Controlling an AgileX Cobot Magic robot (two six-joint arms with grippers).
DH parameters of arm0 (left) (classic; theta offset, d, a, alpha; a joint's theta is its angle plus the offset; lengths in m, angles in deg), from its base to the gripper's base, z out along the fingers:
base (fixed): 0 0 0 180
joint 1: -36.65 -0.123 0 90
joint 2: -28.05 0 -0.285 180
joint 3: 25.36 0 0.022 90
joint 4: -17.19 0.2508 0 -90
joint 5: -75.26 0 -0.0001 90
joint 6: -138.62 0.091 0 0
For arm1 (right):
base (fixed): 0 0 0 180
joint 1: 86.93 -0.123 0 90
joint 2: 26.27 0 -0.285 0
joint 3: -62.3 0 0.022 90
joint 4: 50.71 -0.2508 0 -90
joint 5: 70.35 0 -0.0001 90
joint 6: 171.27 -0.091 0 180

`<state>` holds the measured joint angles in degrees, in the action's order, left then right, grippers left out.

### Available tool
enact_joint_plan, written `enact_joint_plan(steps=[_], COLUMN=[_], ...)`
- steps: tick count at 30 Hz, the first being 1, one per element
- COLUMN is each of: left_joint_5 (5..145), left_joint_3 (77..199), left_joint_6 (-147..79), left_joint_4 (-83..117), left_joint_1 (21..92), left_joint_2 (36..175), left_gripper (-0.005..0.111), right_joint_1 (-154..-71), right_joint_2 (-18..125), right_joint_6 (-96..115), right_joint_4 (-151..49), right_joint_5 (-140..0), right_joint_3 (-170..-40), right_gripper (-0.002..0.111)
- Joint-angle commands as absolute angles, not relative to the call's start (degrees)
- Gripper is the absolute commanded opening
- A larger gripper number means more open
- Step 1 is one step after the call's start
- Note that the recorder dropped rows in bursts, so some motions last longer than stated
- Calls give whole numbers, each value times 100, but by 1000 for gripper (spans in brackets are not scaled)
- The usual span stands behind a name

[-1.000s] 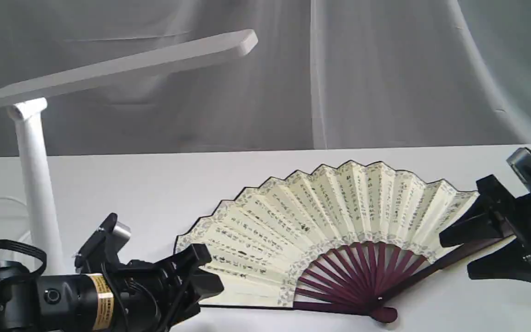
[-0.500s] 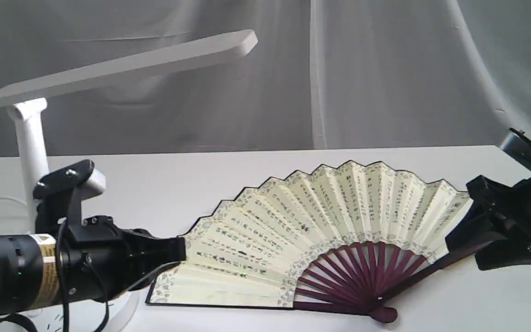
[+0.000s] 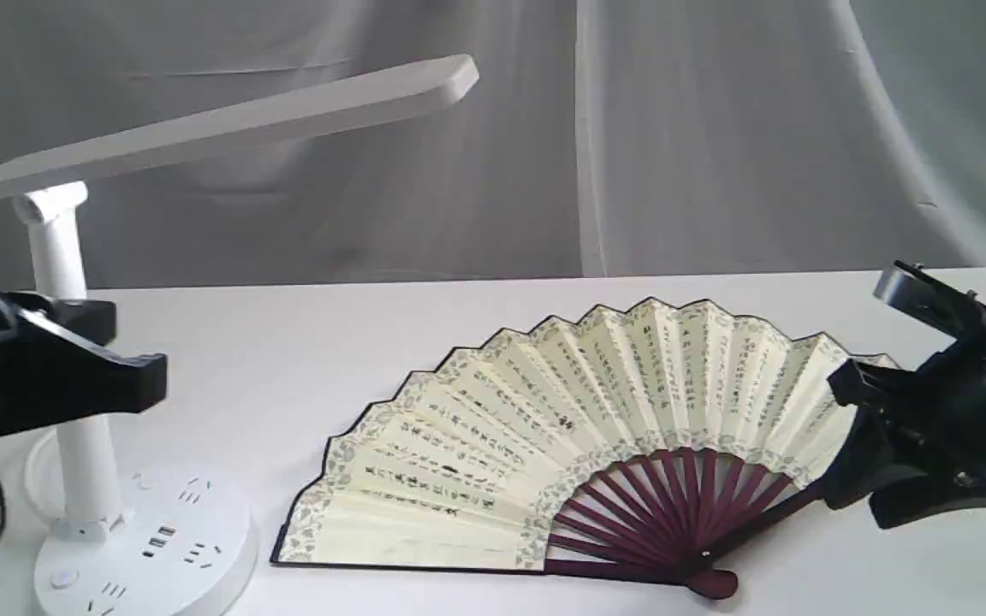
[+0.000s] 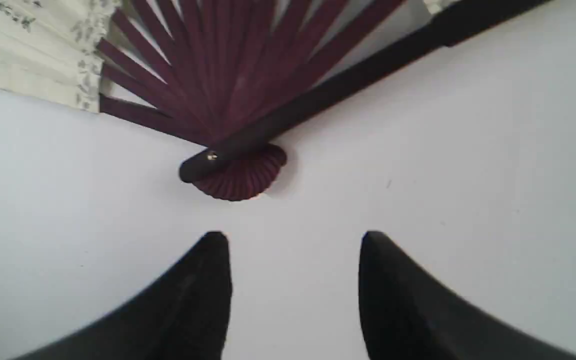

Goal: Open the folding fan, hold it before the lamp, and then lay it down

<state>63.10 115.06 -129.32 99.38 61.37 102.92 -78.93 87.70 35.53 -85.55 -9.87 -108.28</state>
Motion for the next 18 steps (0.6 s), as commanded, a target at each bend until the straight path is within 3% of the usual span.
enact_joint_plan(steps=[1,7,13,18], left_joint_5=[5569,4145,3320,3343], left_joint_3=[11501,11501,11501,11501], left_joint_6=[-12275,-10939,-8681,-7429], left_joint_4=[9772,9190,6587,4963], left_joint_1=[6122,6122,6110,5525], left_joint_2=[9929,9441,9262,9262], left_gripper=[4,3,0,0], right_joint_1=[-7900,-7900,-7900,-7900], right_joint_2=[8691,8691,8691,8512], right_joint_6=[3350,3329,3181,2666], right_joint_4=[-8293,-8284,-8135,-7513], right_joint_5=[-1027,-1116,-1223,-1452], right_joint_3=[-10826,-10826,-10826,-10826], right_gripper=[40,35,30,24])
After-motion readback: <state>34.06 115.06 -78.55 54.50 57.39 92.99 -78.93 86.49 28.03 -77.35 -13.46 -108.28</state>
